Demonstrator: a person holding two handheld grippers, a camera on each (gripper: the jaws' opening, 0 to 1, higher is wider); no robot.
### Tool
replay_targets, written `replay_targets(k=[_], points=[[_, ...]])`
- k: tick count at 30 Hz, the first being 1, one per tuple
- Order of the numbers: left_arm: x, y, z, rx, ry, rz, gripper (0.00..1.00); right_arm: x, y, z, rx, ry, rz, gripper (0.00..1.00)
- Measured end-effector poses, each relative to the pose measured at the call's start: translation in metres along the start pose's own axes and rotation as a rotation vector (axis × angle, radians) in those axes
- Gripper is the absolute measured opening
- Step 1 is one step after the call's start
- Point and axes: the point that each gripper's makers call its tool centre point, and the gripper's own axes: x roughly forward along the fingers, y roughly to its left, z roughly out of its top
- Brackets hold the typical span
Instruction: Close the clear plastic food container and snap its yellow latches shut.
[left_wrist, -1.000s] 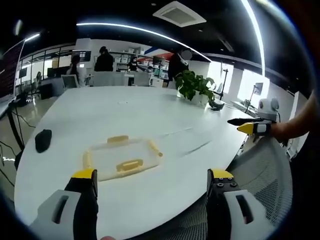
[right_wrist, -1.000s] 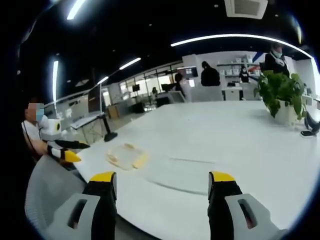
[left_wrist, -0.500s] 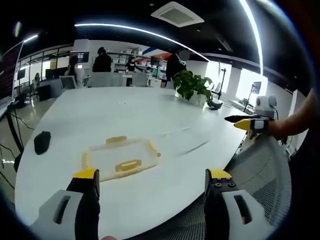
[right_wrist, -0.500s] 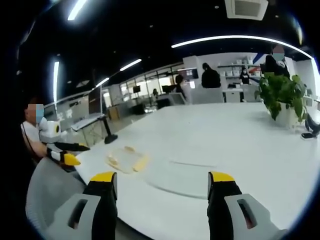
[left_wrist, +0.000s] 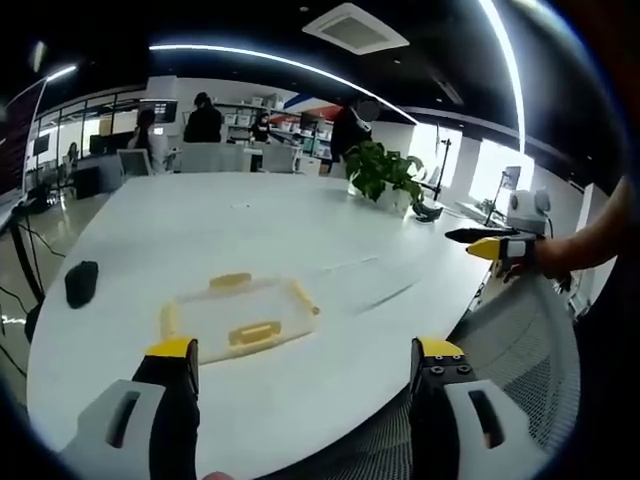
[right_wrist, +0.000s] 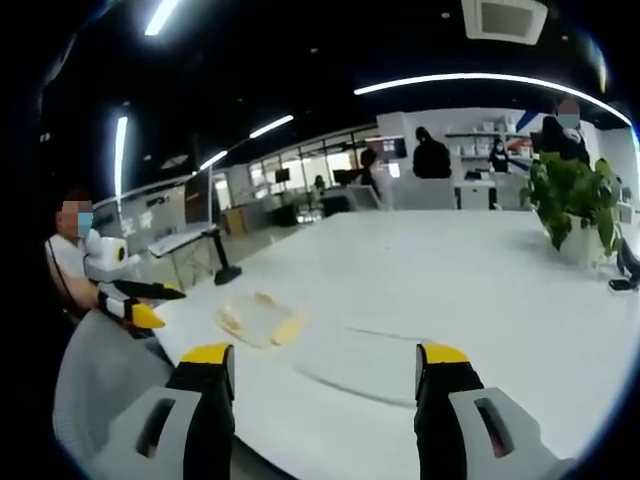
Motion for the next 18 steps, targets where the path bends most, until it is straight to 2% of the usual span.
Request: replay_targets(k=[8,18], points=[[-0.001,0.001,0.0,-0.011,0.003,-0.013,0.87,0.008,0.012,0.01,-0.036,0.006,0.044,0.74],[-0.002,0.009,-0.003,-0.028,0.012,-0.009,0.87,0.022,0.023,0.031,-0.036,-0.033,0.079,0.74]])
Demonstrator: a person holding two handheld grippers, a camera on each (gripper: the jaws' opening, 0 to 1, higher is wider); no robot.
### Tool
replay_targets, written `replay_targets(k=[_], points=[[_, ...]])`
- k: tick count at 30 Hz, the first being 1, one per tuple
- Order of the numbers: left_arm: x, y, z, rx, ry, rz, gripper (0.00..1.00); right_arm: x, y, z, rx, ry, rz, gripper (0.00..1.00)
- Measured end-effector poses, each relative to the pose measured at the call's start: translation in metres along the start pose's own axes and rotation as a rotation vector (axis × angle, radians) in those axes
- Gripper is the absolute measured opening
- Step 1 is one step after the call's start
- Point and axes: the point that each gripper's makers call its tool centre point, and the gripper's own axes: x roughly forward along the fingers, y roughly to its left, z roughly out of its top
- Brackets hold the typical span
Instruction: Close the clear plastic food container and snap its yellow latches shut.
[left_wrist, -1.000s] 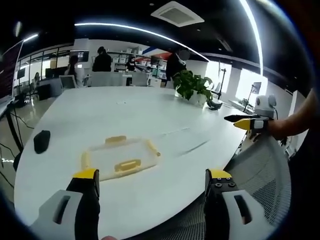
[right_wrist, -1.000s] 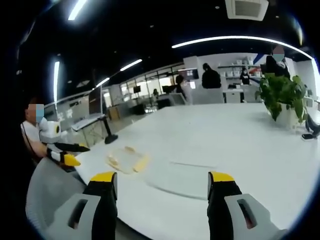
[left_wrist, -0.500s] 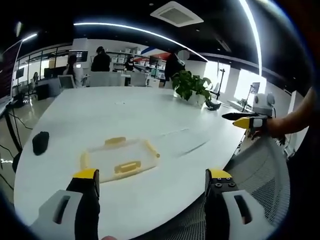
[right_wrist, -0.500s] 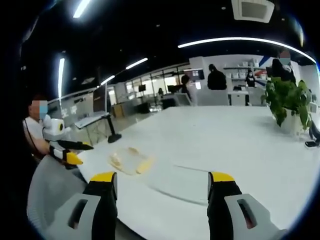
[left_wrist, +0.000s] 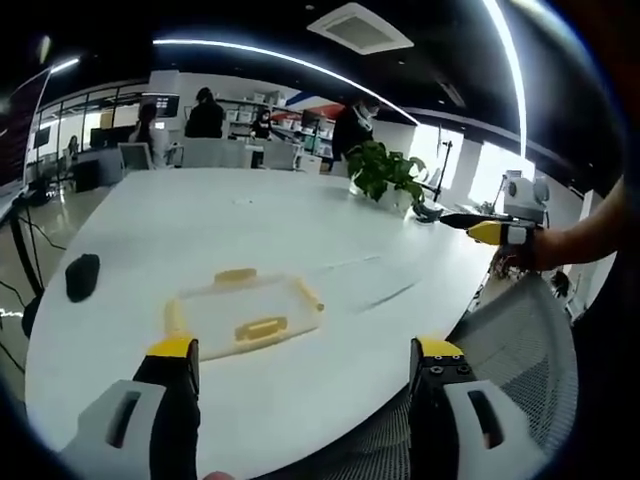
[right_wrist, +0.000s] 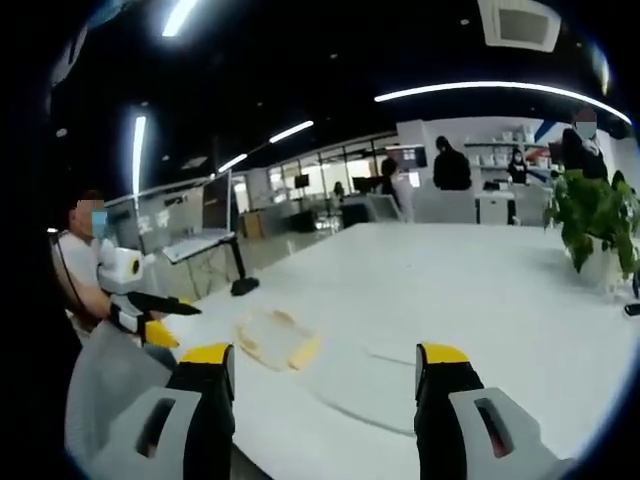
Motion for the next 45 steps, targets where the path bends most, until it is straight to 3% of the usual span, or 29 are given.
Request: replay_targets(k=[45], points=[[0.006,0.02,-0.007,-0.008,0.06,-0.062,0.84,0.061,0.034,0.004,-0.018,0.014,0.136,0.72]])
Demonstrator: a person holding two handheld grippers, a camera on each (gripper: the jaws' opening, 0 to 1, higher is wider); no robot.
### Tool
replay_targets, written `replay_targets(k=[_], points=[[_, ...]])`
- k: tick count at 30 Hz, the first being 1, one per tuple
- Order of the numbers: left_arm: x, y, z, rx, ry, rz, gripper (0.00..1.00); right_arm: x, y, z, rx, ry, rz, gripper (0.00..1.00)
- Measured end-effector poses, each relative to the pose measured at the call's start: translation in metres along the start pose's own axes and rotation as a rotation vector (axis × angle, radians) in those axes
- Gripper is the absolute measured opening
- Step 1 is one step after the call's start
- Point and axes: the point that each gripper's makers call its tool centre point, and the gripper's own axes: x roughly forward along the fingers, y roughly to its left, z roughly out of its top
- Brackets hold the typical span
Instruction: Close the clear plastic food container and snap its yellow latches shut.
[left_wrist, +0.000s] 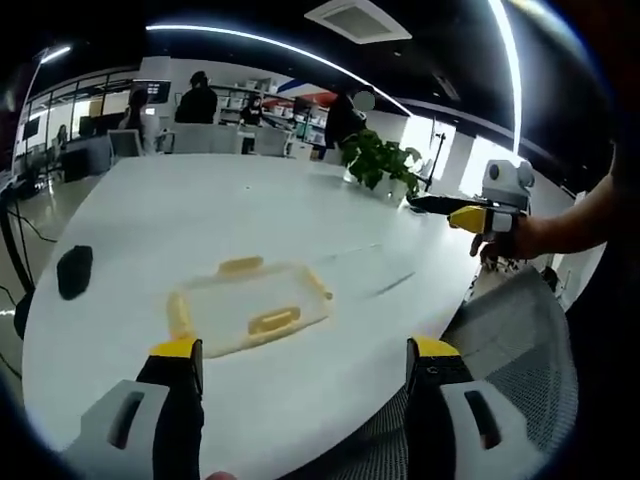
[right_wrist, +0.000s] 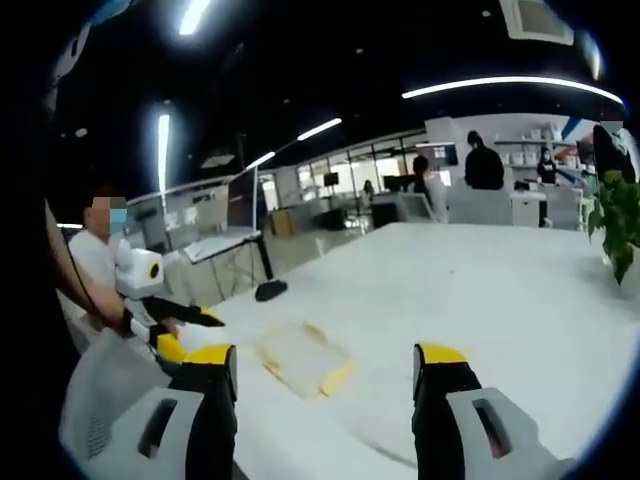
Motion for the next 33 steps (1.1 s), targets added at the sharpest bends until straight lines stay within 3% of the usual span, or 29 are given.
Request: replay_targets(k=[33], points=[[0.004,0.034,0.002,-0.016,0.043,-0.044,0.83,0.037,0.011,-0.004,-0.014,0.032,0.06,0.7]])
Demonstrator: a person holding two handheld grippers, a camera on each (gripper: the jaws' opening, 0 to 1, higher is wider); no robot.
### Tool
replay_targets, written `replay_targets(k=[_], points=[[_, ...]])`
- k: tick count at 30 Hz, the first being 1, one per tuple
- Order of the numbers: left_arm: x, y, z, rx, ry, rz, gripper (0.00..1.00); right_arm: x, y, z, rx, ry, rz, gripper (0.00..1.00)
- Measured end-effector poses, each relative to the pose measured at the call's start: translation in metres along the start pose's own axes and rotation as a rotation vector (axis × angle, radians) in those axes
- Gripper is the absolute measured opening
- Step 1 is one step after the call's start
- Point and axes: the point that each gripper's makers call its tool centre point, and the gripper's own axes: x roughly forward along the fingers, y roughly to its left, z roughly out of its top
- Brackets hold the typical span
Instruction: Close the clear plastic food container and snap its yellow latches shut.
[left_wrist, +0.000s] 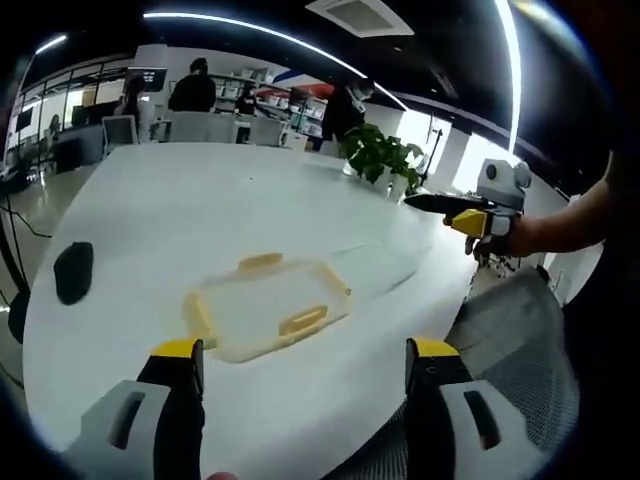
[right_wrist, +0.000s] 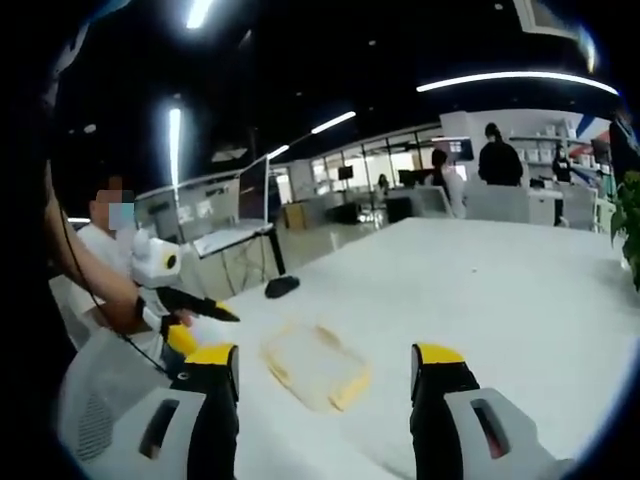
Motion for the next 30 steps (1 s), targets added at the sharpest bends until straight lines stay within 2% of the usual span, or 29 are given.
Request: replay_targets(k=[8,17,30], points=[[0.002,0.001,0.002,-0.008,-0.001,-0.011,0.83,0.003,0.001,-0.002,0.002,0.006,0.008,0.7],[0.006,0.004,0.002,0.013,0.025,-0.029,0.83,0.006,0.002,-0.007,-0.001,0.024,0.021,0.7],[0.011,0.019,0.005,0.03,0.048,-0.037,0.83,0.009,0.003,-0.012,-0.007,0.051,0.036,0.69]])
